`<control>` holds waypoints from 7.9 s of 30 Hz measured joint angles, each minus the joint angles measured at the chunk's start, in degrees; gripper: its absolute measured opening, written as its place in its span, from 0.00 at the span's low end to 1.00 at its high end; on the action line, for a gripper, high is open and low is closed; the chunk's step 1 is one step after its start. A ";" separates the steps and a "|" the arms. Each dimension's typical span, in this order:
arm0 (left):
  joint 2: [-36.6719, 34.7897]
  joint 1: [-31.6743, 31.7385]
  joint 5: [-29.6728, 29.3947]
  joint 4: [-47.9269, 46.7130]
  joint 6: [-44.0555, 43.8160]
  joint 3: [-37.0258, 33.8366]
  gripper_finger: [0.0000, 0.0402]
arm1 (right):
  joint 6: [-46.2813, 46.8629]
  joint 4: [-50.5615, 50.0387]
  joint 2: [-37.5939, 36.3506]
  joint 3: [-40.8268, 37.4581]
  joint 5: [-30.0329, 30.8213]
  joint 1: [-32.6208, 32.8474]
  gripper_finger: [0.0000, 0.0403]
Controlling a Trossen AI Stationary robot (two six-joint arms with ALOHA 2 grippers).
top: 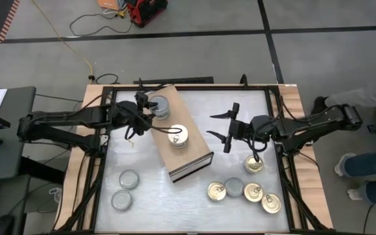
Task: Stack canned seafood by type on shelf
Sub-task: Stack the green tuna can on top of the other green tuna can on the shelf
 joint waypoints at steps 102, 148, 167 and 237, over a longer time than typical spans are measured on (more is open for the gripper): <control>11.23 -25.47 27.81 -25.08 -92.74 -14.88 0.00 | -1.50 3.21 -0.61 -1.99 -1.86 3.96 0.72; -12.11 -17.62 20.22 -30.29 -97.93 -17.14 0.29 | -1.03 2.03 0.25 -1.99 -1.95 2.69 0.72; -13.09 -17.66 28.82 -18.30 -97.94 -27.89 0.30 | -2.10 3.18 1.07 -1.99 -1.95 2.54 0.72; -13.77 -16.46 16.33 -33.38 -102.36 -21.22 0.00 | -0.44 4.44 1.09 -1.99 -5.07 2.96 0.72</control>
